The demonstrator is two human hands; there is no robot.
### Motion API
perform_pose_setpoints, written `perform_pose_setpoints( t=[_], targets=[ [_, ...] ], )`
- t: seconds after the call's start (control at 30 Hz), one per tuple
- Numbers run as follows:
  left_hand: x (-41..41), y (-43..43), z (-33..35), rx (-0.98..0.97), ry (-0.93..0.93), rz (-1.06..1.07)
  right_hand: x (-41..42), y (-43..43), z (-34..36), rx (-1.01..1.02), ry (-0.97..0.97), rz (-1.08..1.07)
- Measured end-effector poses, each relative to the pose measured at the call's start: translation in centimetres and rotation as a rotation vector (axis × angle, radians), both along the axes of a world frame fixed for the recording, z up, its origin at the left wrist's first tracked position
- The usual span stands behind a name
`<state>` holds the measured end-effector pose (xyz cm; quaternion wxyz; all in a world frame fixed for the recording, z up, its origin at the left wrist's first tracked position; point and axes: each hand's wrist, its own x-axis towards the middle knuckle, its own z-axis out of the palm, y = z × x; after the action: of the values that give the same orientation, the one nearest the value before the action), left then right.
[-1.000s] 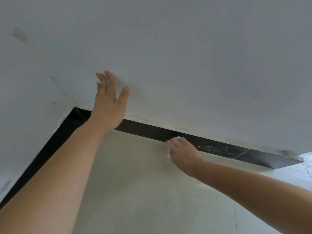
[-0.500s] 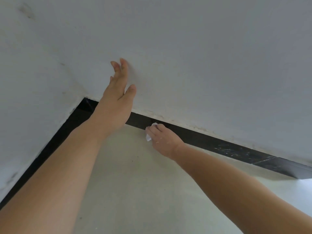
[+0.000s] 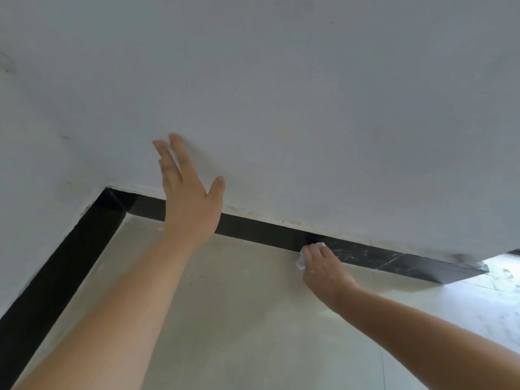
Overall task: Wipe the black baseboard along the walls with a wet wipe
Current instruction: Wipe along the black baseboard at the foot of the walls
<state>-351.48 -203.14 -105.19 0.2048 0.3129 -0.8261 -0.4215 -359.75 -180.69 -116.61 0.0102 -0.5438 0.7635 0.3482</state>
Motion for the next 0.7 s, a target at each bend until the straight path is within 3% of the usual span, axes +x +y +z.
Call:
perform_pose_setpoints(
  t=[0.17, 0.33, 0.57, 0.7],
  targets=[
    [-2.4, 5.4, -1.3, 0.266, -0.105, -0.05, 1.1, -1.7, 2.0, -0.014, -0.008, 0.186],
    [-4.4, 7.0, -1.2, 0.366, -0.076, -0.015, -2.5, 0.8, 3.1, -0.082, 0.004, 0.242],
    [-4.7, 7.2, -1.5, 0.379, -0.063, -0.007, -4.3, 8.2, 2.1, -0.113, 0.105, 0.058],
    [-4.6, 7.4, -1.4, 0.394, -0.038, -0.007, -3.0, 9.9, 2.4, 0.097, -0.043, -0.139]
  ],
)
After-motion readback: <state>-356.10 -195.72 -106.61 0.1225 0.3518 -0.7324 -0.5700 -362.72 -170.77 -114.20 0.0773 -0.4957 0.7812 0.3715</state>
